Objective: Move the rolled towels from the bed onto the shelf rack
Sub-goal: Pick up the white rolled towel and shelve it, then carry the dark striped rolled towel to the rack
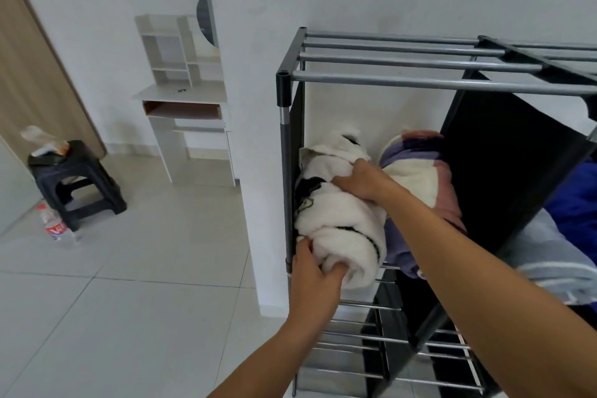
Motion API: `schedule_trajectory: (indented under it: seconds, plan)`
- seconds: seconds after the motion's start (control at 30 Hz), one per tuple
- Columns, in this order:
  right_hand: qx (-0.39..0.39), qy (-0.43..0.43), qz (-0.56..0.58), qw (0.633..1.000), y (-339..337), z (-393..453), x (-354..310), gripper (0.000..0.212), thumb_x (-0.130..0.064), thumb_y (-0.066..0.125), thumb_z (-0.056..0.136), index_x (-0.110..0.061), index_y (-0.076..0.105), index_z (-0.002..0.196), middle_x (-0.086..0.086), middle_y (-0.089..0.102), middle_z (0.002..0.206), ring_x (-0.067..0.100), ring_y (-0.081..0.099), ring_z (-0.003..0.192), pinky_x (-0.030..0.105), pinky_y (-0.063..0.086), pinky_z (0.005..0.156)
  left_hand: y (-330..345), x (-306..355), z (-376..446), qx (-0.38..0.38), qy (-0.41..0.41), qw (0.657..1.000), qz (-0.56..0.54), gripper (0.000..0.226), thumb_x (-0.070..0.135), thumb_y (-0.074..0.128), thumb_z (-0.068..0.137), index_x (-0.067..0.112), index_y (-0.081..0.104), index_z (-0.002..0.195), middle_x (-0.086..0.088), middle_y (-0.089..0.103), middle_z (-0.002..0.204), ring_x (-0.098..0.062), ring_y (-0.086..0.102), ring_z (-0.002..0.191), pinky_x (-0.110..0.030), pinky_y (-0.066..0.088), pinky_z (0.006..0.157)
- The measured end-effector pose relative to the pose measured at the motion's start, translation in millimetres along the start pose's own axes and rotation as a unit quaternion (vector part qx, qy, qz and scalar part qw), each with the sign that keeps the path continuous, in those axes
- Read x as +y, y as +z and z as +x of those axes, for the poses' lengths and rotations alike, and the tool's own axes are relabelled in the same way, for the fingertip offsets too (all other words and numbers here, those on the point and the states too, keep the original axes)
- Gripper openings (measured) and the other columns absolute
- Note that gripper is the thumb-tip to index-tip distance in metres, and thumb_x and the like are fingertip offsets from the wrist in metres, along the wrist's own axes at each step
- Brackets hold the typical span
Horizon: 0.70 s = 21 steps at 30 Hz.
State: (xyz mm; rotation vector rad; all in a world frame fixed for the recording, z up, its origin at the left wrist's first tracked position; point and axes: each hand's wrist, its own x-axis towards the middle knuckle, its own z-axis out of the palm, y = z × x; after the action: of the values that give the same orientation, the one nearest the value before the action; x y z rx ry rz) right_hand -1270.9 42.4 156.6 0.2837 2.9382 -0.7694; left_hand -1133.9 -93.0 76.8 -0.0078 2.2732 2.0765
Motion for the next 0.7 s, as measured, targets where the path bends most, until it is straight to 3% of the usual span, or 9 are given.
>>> schedule_trajectory:
  seconds: [0.17,0.27,0.3,0.37,0.43,0.53,0.6,0.7]
  plan:
    - [0.036,0.005,0.039,0.999,2,-13,-1,0.060,-0.039,0.047,0.092,-0.006,0.035,0.140,0.019,0.046,0.140,0.035,0.047,0.125,0.034,0.040,0.093,4,9,27,-0.011,-0.007,1.000,0.008,0.054,0.013,0.066,0.080,0.028,0.043,0.127,0.005,0.062,0.122,-0.011,0.058,0.112,-0.031,0.047,0.099]
    - [0.052,-0.033,0.070,0.996,7,-41,4,0.054,-0.036,0.045,0.095,-0.008,0.036,0.141,0.017,0.045,0.143,0.032,0.044,0.128,0.030,0.036,0.096,1,3,22,-0.026,-0.020,0.999,0.016,0.059,0.016,0.067,0.079,0.025,0.042,0.132,0.004,0.061,0.123,-0.013,0.058,0.113,-0.038,0.048,0.102]
    - [0.056,-0.043,0.087,0.994,8,-53,8,0.053,-0.035,0.046,0.096,-0.010,0.036,0.142,0.014,0.044,0.144,0.030,0.044,0.129,0.027,0.034,0.095,0,-2,16,-0.029,-0.012,0.999,0.017,0.059,0.018,0.068,0.080,0.025,0.042,0.132,0.006,0.061,0.123,-0.012,0.059,0.112,-0.034,0.049,0.100]
    - [0.073,-0.048,0.128,0.988,10,-81,23,0.048,-0.031,0.049,0.095,-0.014,0.043,0.139,0.008,0.051,0.138,0.024,0.049,0.126,0.020,0.034,0.088,-4,-15,-2,-0.023,0.007,1.000,0.016,0.052,0.019,0.068,0.084,0.024,0.043,0.130,0.008,0.060,0.118,-0.009,0.061,0.104,-0.019,0.052,0.088]
    - [0.135,-0.054,0.190,0.971,12,-114,44,0.033,-0.025,0.054,0.092,-0.018,0.057,0.124,0.002,0.065,0.119,0.018,0.061,0.111,0.023,0.044,0.088,-7,-34,-28,-0.030,-0.001,0.999,0.028,0.040,0.014,0.064,0.088,0.024,0.046,0.122,0.007,0.058,0.107,-0.007,0.062,0.087,-0.015,0.051,0.073]
    - [0.236,-0.023,0.271,0.933,18,-171,85,0.014,-0.019,0.058,0.087,-0.023,0.064,0.099,-0.006,0.070,0.084,0.012,0.069,0.079,0.029,0.055,0.076,1,-61,-57,-0.149,-0.067,0.985,0.048,0.017,0.003,0.058,0.089,0.018,0.057,0.098,-0.001,0.060,0.086,-0.008,0.056,0.067,-0.017,0.047,0.064]
    - [0.273,0.047,0.296,0.914,27,-212,116,0.012,-0.012,0.058,0.090,-0.020,0.063,0.096,-0.003,0.069,0.084,0.007,0.069,0.071,0.028,0.056,0.072,22,-71,-63,-0.265,-0.100,0.954,0.099,0.015,0.003,0.057,0.089,0.018,0.060,0.084,0.000,0.060,0.076,-0.013,0.056,0.064,-0.020,0.046,0.061]
    - [0.344,0.175,0.332,0.861,48,-284,169,0.017,-0.005,0.057,0.091,-0.021,0.062,0.093,-0.002,0.067,0.083,0.004,0.067,0.062,0.029,0.056,0.070,69,-69,-72,-0.378,-0.068,0.910,0.155,0.023,0.000,0.056,0.087,0.019,0.059,0.075,0.001,0.057,0.065,-0.013,0.053,0.054,-0.025,0.044,0.055]
